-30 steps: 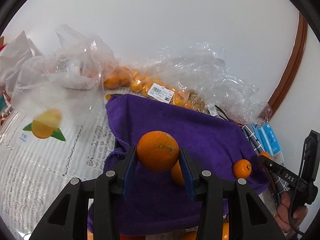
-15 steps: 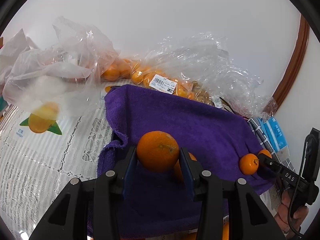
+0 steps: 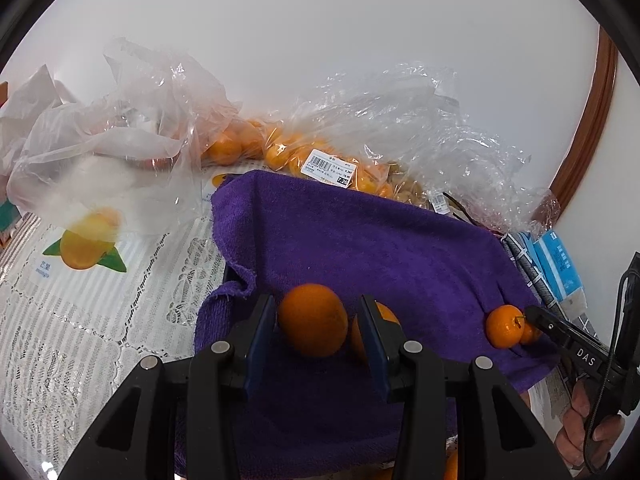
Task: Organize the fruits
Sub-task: 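Lower both oranges onto the towel and open both grippers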
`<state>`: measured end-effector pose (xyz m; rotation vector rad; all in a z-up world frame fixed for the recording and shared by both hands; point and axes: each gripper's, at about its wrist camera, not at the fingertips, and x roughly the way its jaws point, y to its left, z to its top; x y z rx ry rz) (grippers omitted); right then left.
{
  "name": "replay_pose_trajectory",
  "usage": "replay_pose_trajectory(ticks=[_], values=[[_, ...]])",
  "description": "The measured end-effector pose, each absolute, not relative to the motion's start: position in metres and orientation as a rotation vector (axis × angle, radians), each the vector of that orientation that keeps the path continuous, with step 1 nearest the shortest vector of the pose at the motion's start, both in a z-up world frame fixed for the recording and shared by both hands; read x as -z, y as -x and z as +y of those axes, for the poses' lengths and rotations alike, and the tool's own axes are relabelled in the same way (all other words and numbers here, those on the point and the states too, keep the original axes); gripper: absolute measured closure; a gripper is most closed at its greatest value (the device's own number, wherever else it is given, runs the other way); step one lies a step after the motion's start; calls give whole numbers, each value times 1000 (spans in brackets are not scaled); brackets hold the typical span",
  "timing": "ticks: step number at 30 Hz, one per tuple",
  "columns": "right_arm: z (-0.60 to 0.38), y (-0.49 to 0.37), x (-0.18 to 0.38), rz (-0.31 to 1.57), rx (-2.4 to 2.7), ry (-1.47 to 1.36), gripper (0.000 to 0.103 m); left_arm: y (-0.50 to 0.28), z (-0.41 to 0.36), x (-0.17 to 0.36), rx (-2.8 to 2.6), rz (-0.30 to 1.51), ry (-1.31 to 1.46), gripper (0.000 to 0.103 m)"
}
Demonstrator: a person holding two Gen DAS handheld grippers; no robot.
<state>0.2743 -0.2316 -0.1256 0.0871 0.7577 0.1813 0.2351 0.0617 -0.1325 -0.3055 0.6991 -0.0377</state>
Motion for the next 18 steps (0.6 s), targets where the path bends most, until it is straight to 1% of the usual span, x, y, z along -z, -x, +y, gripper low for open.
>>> replay_pose_trajectory(ticks=[3,8,14,18], values=[[-236,-273,122,751,-181,-102,61,-235,62,133,38,699,306,63],[-241,-264,113,713,-155,-110,43,-234,62,133,37,696,307,62],[-240,-252,105,664,-116,-89,43,-228,60,127,46,658,306,59],[-236,-243,96,642,-93,-74,43,-222,58,121,49,615,292,58]])
